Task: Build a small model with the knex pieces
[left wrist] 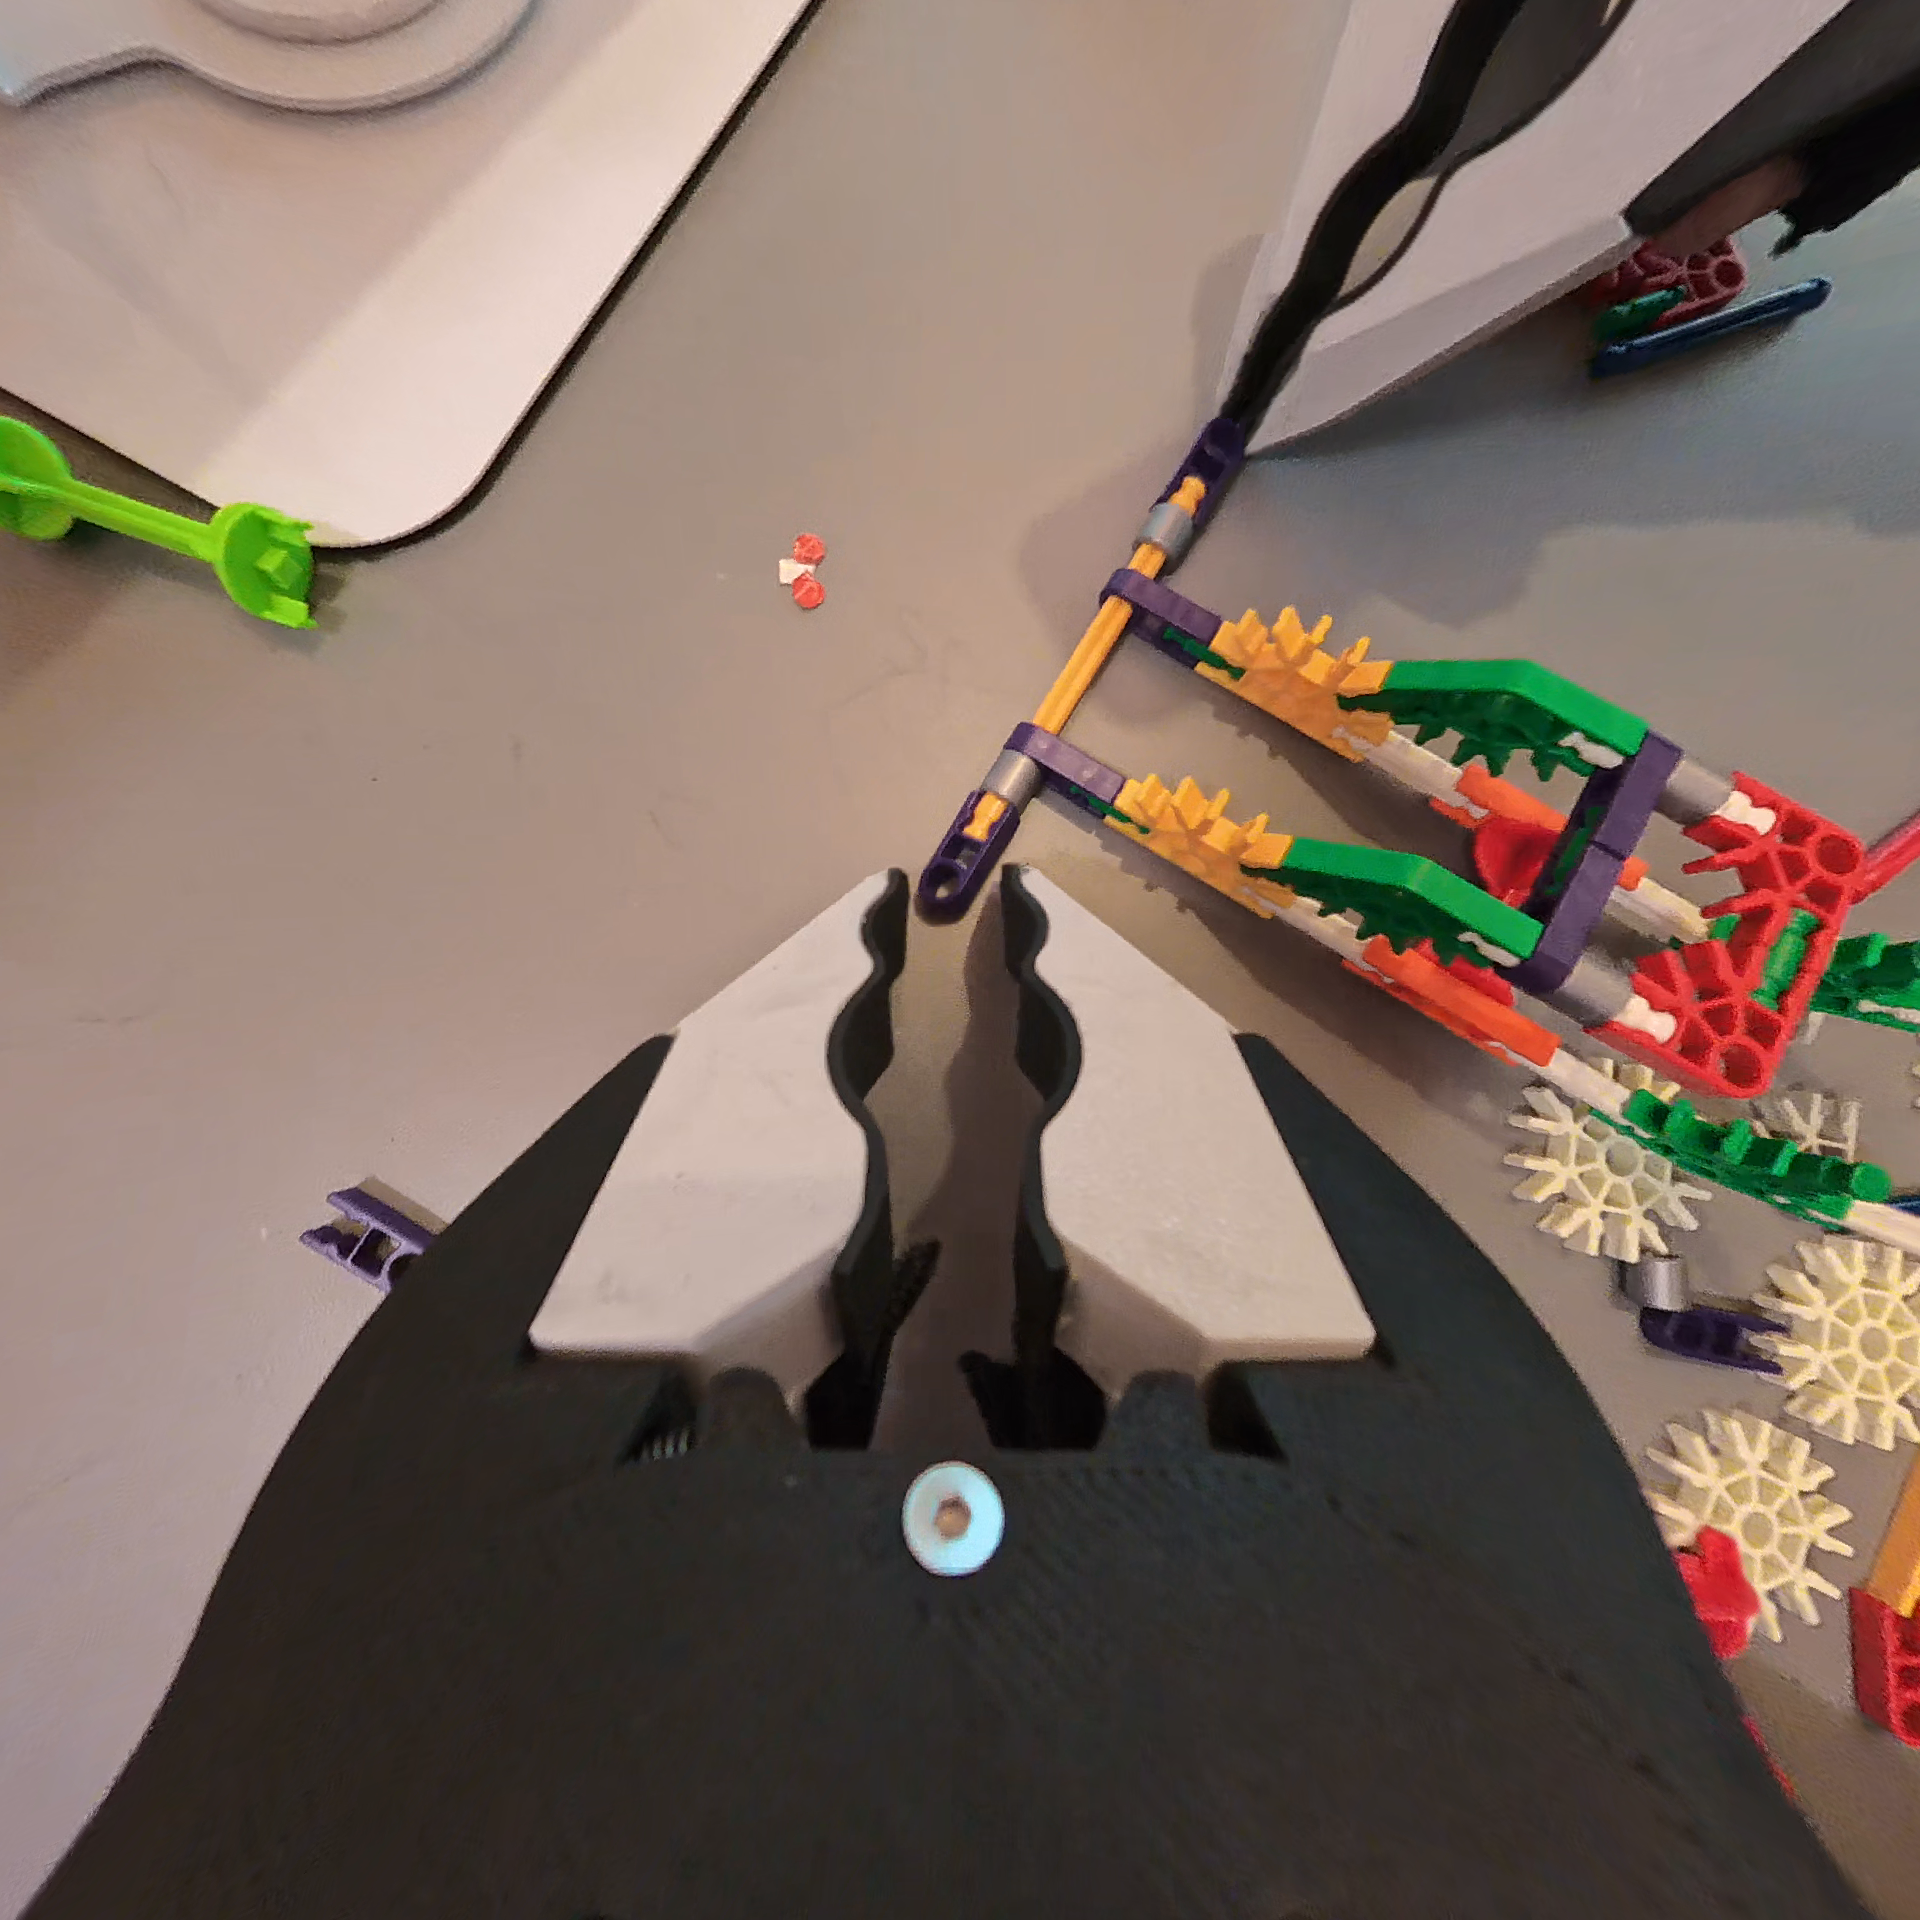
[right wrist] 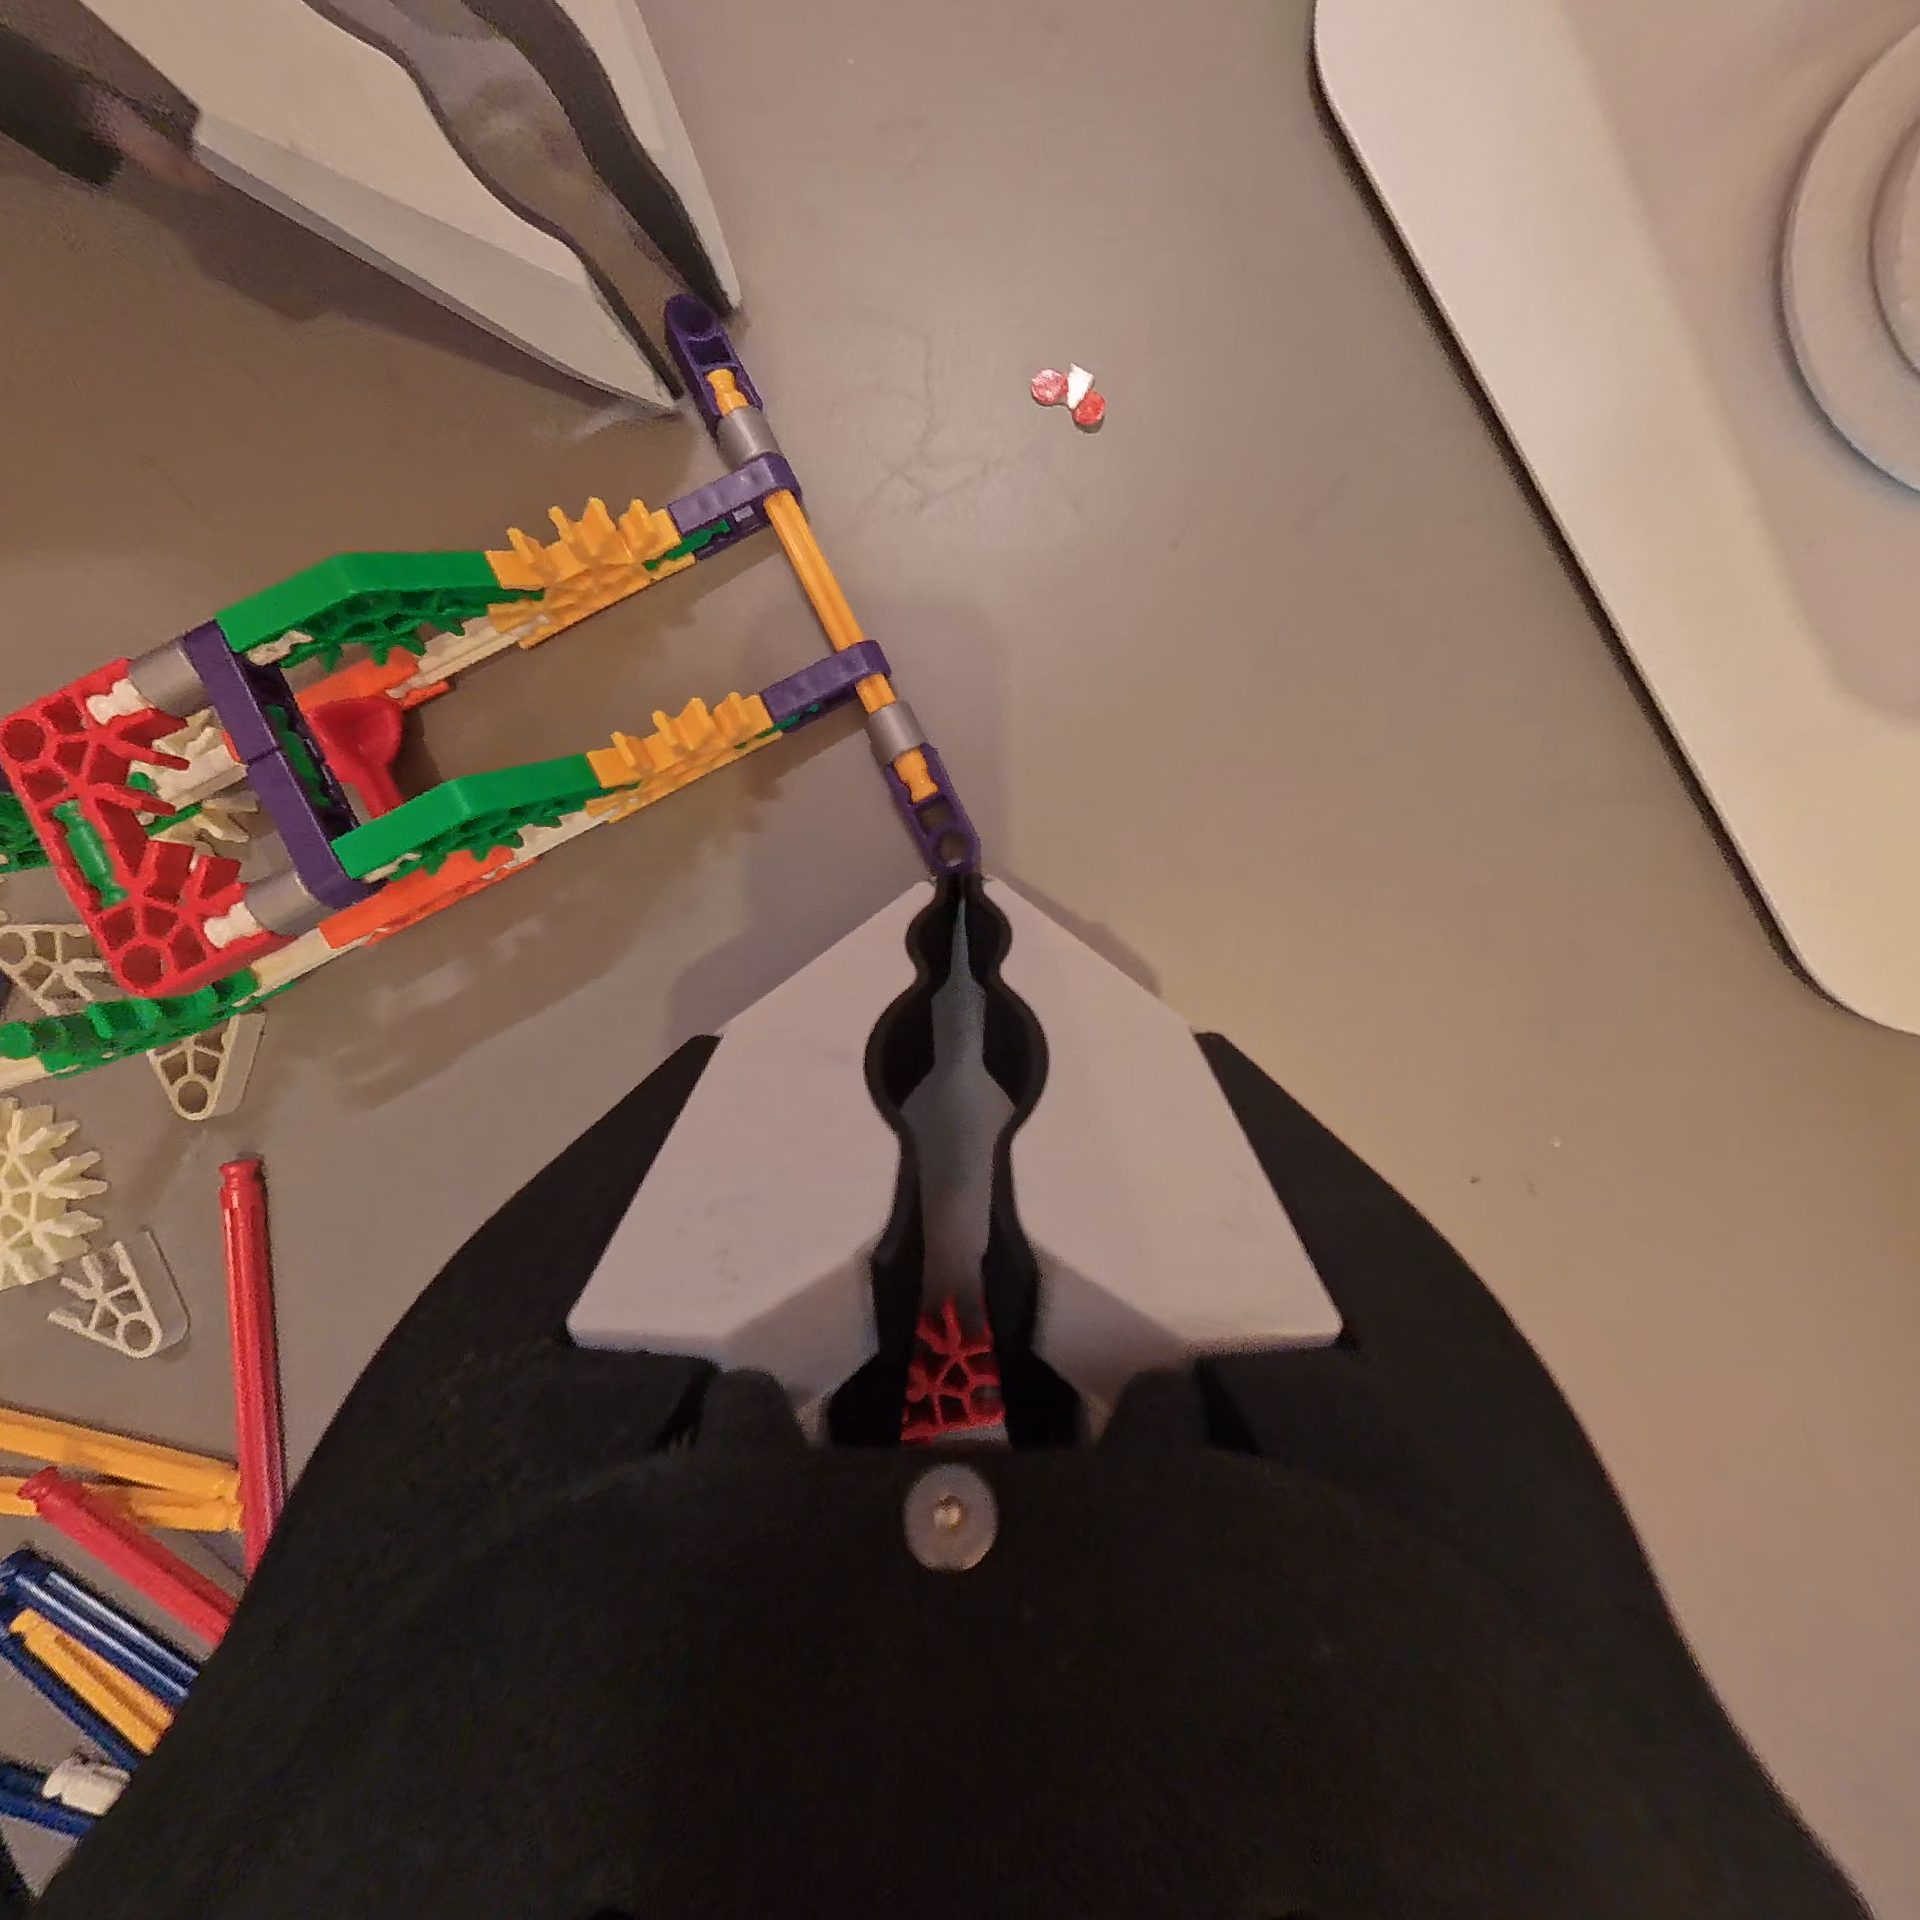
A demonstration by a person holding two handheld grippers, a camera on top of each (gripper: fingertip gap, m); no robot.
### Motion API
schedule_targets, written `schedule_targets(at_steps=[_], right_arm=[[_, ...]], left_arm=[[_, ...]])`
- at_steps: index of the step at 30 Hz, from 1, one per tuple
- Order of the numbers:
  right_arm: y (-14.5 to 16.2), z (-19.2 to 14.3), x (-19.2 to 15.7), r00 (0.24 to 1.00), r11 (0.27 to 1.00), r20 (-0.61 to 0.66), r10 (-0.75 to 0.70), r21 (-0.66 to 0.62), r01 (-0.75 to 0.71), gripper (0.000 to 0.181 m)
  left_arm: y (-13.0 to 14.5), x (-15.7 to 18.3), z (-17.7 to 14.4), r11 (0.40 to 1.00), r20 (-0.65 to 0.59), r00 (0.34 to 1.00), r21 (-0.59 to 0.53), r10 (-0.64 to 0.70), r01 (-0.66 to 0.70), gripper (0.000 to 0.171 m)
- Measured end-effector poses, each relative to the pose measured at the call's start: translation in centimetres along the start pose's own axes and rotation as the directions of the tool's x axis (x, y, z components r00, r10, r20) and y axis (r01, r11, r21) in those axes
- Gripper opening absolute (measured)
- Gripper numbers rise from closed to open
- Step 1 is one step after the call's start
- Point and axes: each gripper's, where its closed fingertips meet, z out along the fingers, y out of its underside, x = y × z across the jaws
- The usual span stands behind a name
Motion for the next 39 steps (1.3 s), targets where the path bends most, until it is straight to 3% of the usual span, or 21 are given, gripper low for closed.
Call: schedule_targets(at_steps=[8, 13, 19, 26, 32, 39], right_arm=[[-0.6, 0.3, -0.2, 0.999, 1.0, 0.032, -0.001, 0.01, 0.0, 0.0], [-0.2, -0.7, 0.1, 1.0, 1.0, 0.016, 0.013, 0.016, -0.013, 0.018], [-0.3, -2.2, -0.6, 0.999, 0.997, 0.036, 0.031, 0.066, -0.033, 0.016], [-0.9, 0.3, 0.0, 0.999, 0.999, 0.03, 0.019, 0.033, -0.02, 0.009], [-1.5, 0.6, -0.6, 0.999, 0.999, 0.041, 0.016, 0.047, -0.018, 0.01], [-1.6, -2.6, -1.5, 0.997, 0.991, 0.044, 0.064, 0.111, -0.069, 0.024]], left_arm=[[0.2, 0.0, -0.1, 1.0, -0.027, 1.0, 0.012, -0.009, 0.009, 0.012], [0.3, 0.4, -0.7, 1.0, -0.039, 0.999, 0.006, 0.005, -0.005, 0.016], [0.9, -0.1, -1.8, 0.999, -0.024, 1.0, 0.024, -0.021, 0.021, 0.021], [0.8, 0.4, -0.7, 1.0, -0.048, 0.999, 0.013, 0.01, -0.009, 0.015], [1.1, 0.1, -0.8, 1.0, -0.036, 0.999, 0.009, 0.011, -0.011, 0.009], [1.1, 0.4, -2.7, 0.998, -0.017, 0.999, 0.032, -0.048, 0.049, 0.027]])
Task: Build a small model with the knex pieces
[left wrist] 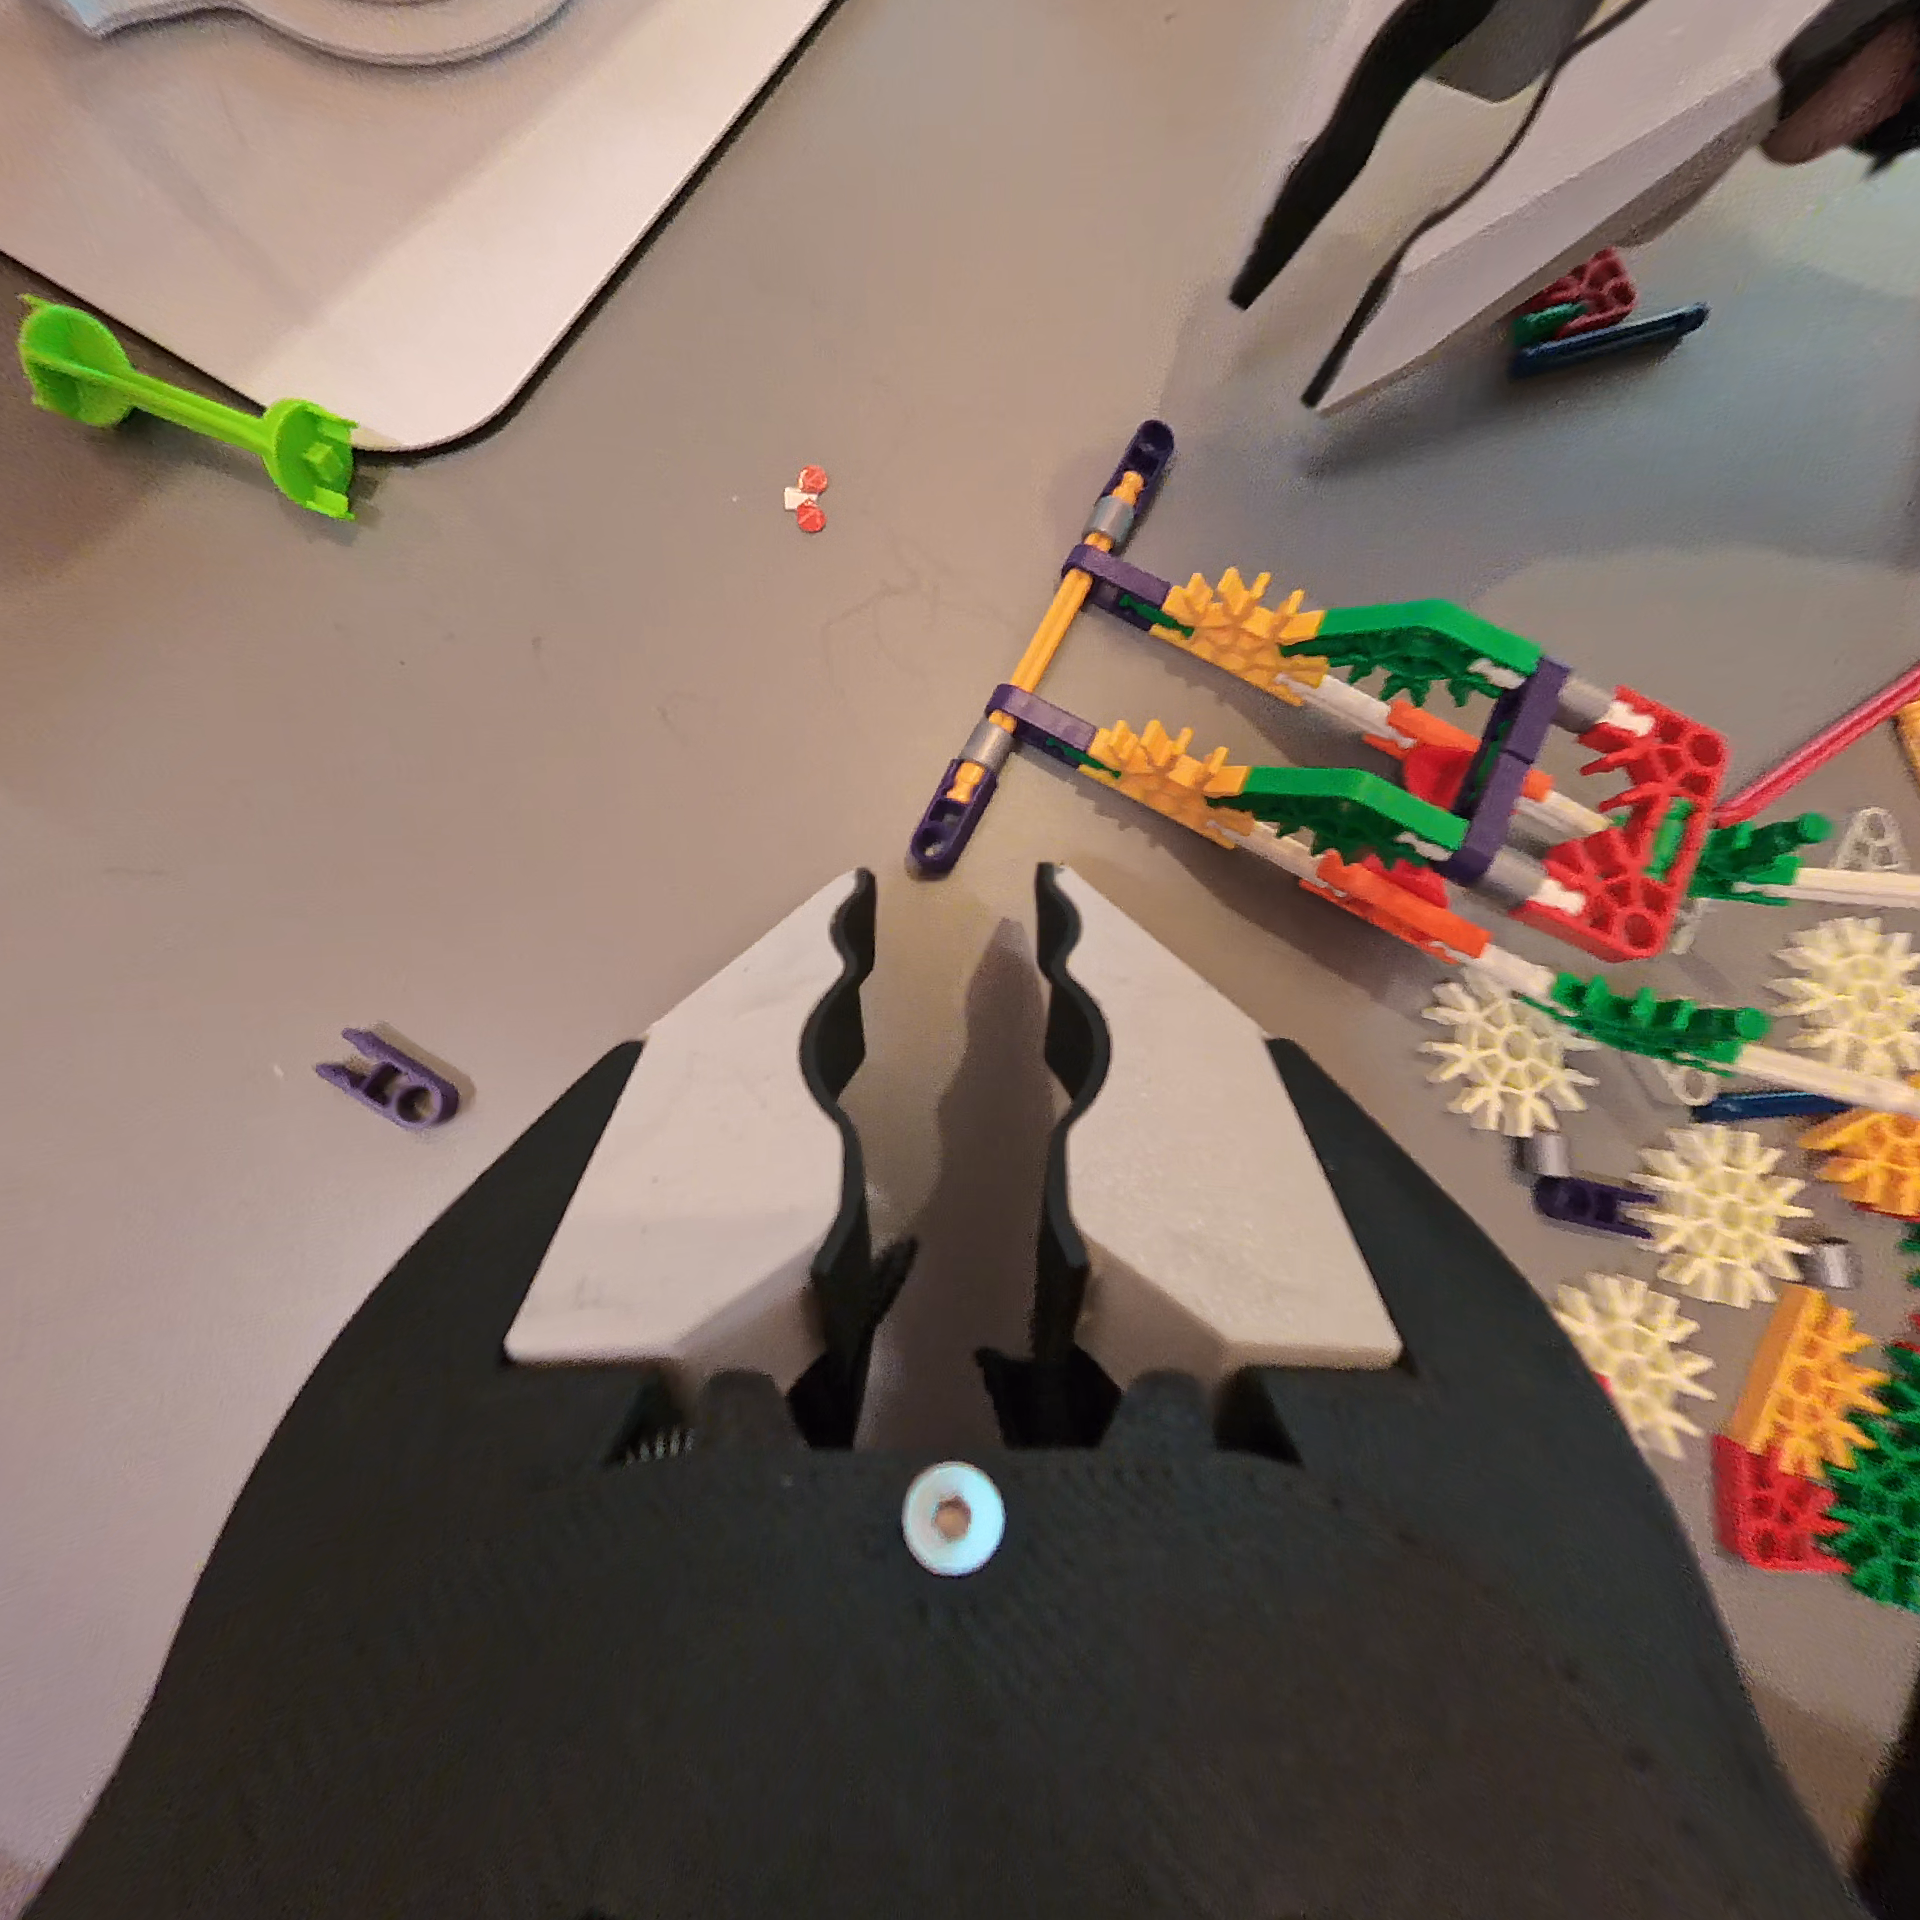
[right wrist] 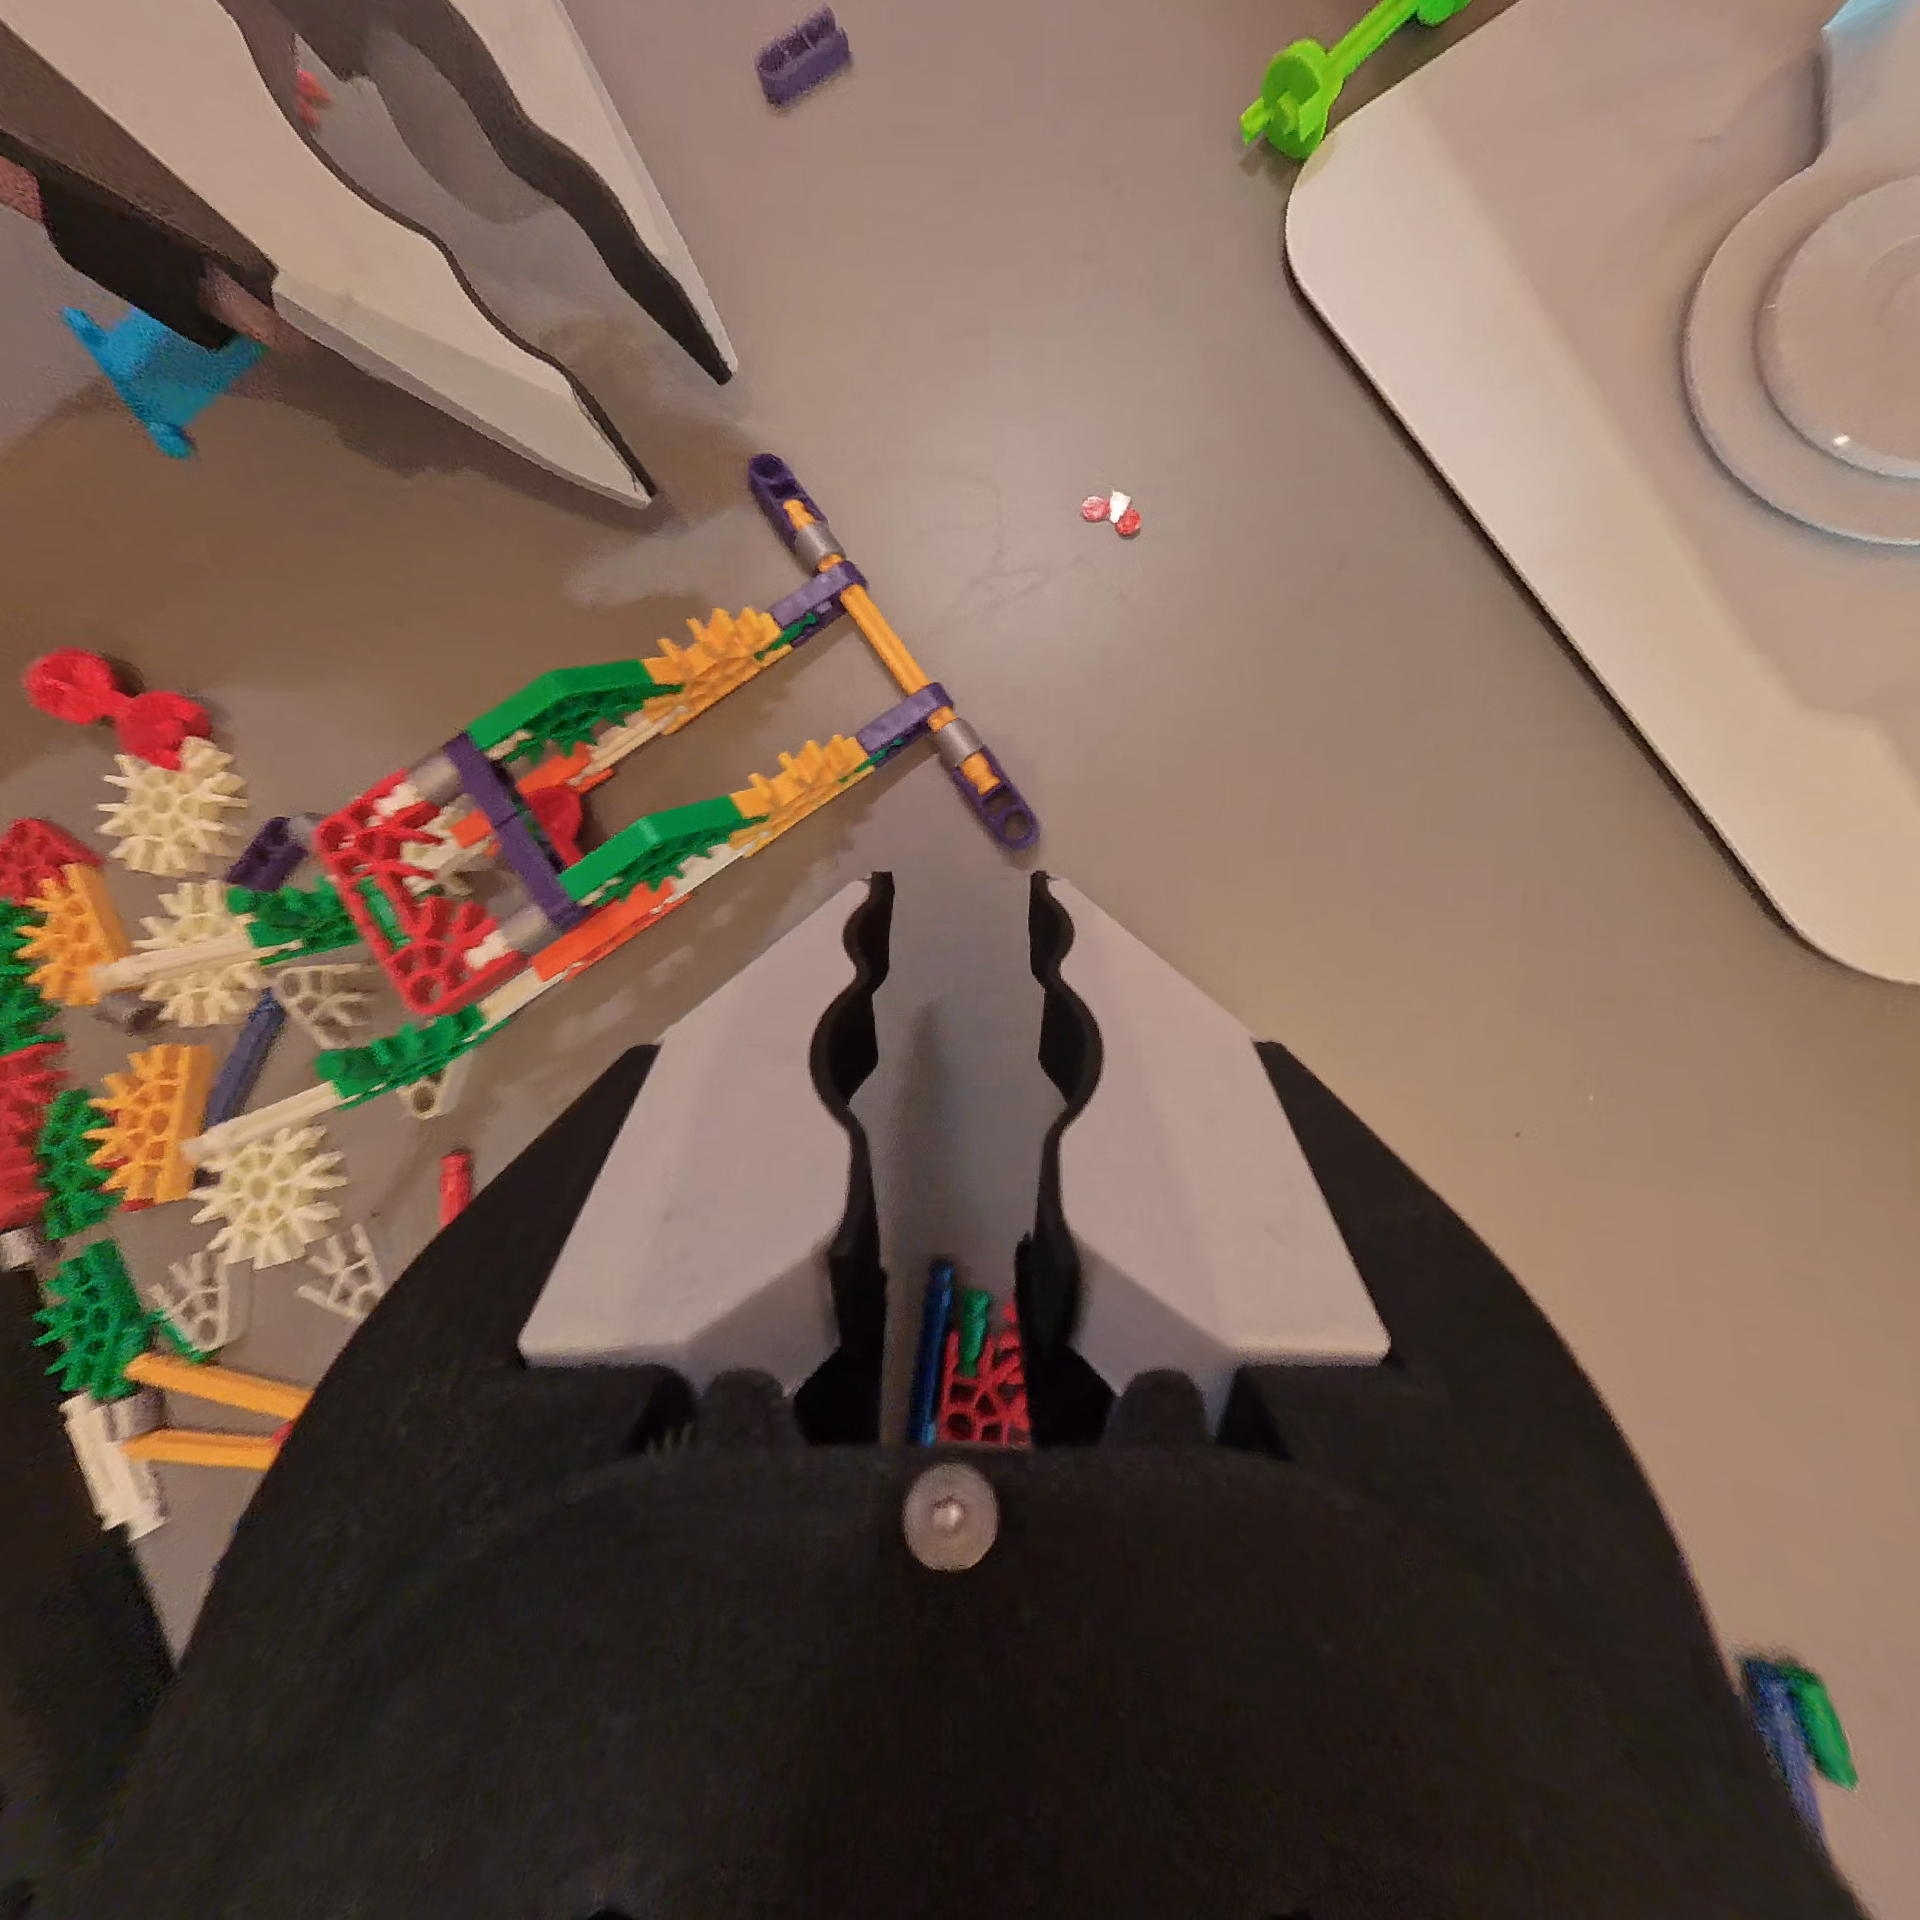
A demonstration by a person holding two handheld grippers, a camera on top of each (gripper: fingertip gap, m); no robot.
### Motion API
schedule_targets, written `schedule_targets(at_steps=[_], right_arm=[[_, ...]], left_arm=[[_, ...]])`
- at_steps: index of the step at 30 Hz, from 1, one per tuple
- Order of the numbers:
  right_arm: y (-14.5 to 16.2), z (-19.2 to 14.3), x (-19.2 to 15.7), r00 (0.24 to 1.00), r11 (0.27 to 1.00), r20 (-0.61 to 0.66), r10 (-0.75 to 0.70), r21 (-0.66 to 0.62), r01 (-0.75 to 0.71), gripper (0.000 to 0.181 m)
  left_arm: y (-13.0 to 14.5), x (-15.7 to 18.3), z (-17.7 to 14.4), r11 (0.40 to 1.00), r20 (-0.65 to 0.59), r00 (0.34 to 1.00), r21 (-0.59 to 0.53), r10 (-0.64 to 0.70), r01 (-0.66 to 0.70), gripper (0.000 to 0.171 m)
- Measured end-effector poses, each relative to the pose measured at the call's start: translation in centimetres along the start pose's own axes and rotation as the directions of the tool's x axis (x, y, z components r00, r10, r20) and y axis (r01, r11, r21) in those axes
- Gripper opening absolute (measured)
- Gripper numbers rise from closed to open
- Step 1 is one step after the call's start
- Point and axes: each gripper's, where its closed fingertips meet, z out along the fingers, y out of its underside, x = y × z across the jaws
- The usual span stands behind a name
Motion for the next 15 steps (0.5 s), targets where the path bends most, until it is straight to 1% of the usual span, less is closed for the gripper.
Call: schedule_targets(at_steps=[4, 7, 9, 11, 13, 15], right_arm=[[0.3, -2.1, -2.2, 0.998, 0.998, 0.048, 0.035, 0.044, -0.037, 0.03], [0.8, -2.9, -4.1, 0.994, 0.996, 0.094, 0.062, 0.061, -0.068, 0.036], [1.0, -3.3, -5.4, 0.991, 0.994, 0.119, 0.067, 0.079, -0.077, 0.039], [1.1, -3.4, -6.6, 0.983, 0.99, 0.16, 0.095, 0.085, -0.11, 0.05], [1.3, -3.4, -7.6, 0.973, 0.986, 0.194, 0.121, 0.09, -0.14, 0.052], [1.5, -3.2, -8.3, 0.969, 0.984, 0.207, 0.137, 0.087, -0.158, 0.059]], left_arm=[[-0.3, 2.5, -1.5, 0.996, -0.065, 0.995, 0.055, -0.073, 0.077, 0.031], [-0.4, 4.6, -2.6, 0.985, -0.126, 0.983, 0.088, -0.134, 0.145, 0.042], [-0.5, 6.0, -3.3, 0.98, -0.159, 0.976, 0.112, -0.147, 0.165, 0.061], [-0.3, 7.5, -3.8, 0.975, -0.203, 0.965, 0.118, -0.164, 0.191, 0.067], [0.1, 9.2, -4.0, 0.969, -0.262, 0.947, 0.113, -0.184, 0.219, 0.073], [0.5, 10.3, -4.2, 0.967, -0.287, 0.938, 0.108, -0.192, 0.231, 0.074]])
